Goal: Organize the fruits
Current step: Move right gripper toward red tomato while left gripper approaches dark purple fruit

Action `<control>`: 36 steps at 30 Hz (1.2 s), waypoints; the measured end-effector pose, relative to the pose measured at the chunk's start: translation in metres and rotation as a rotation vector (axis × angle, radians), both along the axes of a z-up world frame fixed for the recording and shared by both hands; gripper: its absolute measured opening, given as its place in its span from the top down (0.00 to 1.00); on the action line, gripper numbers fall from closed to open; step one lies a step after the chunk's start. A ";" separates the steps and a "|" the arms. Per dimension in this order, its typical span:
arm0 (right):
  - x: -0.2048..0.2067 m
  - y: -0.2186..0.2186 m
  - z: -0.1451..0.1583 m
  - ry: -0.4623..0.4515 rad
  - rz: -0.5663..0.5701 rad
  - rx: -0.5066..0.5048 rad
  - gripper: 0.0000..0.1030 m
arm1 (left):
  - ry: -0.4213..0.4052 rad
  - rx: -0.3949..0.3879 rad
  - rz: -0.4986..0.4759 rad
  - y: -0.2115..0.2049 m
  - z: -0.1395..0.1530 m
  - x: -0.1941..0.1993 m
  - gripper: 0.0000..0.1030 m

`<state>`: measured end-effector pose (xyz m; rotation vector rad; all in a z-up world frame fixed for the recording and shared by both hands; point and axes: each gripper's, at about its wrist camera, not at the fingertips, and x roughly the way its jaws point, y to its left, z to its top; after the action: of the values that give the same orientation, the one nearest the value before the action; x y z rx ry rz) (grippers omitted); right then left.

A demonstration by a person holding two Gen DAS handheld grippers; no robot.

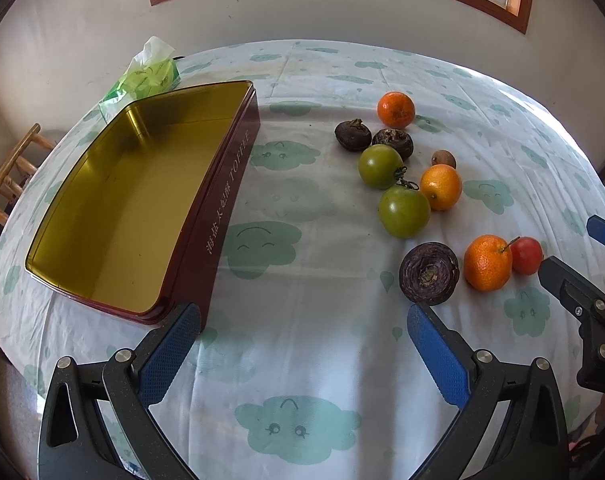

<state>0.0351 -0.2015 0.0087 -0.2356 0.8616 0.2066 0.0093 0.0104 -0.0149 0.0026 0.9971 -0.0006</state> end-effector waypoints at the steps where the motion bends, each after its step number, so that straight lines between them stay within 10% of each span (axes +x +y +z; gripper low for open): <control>1: 0.000 0.000 0.000 0.001 0.000 -0.001 0.01 | -0.001 0.001 -0.003 0.000 0.000 0.000 0.01; 26: -0.004 -0.001 -0.009 0.043 0.013 -0.008 0.08 | 0.053 -0.028 0.049 0.006 -0.004 -0.002 0.04; 36: 0.000 -0.004 -0.017 0.084 0.029 0.000 0.31 | 0.052 -0.035 0.038 0.006 -0.003 -0.002 0.12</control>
<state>0.0348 -0.2060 -0.0086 -0.2415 0.9418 0.2450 0.0077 0.0166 -0.0177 -0.0484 1.0486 0.0168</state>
